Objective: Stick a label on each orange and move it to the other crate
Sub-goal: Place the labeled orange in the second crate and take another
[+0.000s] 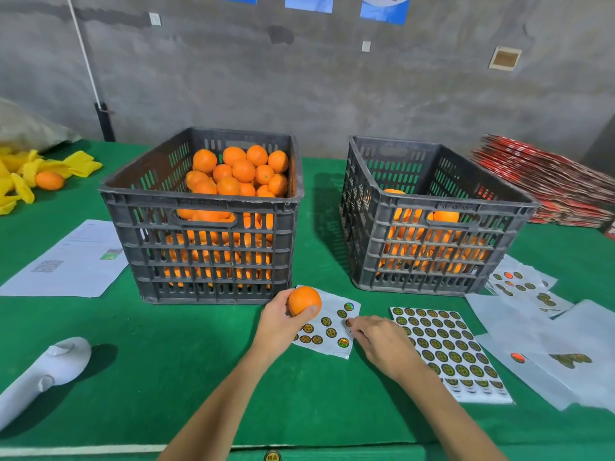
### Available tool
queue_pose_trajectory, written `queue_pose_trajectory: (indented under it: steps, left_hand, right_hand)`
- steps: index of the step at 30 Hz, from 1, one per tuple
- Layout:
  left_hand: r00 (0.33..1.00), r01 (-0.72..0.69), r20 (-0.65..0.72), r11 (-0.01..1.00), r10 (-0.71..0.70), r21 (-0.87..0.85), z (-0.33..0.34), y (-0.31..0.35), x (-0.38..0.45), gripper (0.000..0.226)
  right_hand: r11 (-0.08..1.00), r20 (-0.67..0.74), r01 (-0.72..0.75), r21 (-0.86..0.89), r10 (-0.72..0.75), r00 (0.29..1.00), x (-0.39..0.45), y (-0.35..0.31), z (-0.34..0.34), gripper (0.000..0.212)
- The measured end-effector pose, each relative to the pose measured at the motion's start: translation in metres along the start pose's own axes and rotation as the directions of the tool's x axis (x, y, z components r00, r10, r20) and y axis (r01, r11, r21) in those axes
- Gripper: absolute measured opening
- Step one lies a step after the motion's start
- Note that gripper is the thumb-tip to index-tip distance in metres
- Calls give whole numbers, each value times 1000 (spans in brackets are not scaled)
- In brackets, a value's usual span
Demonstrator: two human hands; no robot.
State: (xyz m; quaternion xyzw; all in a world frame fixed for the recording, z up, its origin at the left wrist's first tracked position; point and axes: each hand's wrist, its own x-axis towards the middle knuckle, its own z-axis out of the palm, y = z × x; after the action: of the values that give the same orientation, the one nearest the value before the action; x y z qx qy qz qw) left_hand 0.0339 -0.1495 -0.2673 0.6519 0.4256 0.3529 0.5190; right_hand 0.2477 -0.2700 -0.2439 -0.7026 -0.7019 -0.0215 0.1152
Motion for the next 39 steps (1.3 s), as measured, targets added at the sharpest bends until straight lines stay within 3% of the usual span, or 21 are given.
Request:
queue_pose_trajectory:
  steps: [3, 7, 10, 14, 18, 24, 28, 31, 34, 39]
  left_hand:
    - [1000, -3, -3, 1000, 3, -2, 0, 1, -1, 65]
    - [1000, -15, 3, 1000, 15, -18, -1, 5, -2, 65]
    - [999, -28, 16, 997, 30, -71, -2, 8, -4, 63]
    - [997, -74, 1, 974, 76, -214, -2, 24, -10, 60]
    - [990, -132, 6, 938, 141, -320, -6, 52, -14, 57]
    - [981, -157, 42, 910, 187, -383, -17, 104, -15, 53]
    - [989, -121, 33, 907, 147, -403, -18, 136, -9, 49]
    - [996, -76, 14, 910, 90, -408, -12, 158, -1, 50]
    - [998, -55, 7, 895, 64, -442, -8, 181, 8, 49]
    - [995, -101, -43, 951, 92, -291, 0, 223, 24, 68]
  right_hand:
    - [996, 46, -17, 86, 13, 999, -4, 1, -3, 21]
    - [918, 116, -125, 376, 87, 989, -5, 5, -12, 13]
    - [831, -25, -173, 529, 219, 975, 6, -2, -23, 10]
    - [825, -302, -57, 562, 269, 914, 28, -31, -38, 6]
    - [790, -428, 88, 607, 232, 873, 40, -56, -55, 2]
    - [578, -379, 183, 795, 237, 895, 41, -65, -86, 15]
    - [726, -386, 184, 663, 121, 914, 43, -65, -108, 40]
    - [928, -480, 201, 315, -26, 877, 47, -71, -118, 67]
    - [978, -548, 178, 109, -90, 832, 56, -79, -128, 91]
    - [999, -667, 33, 32, -4, 745, 85, -80, -165, 80]
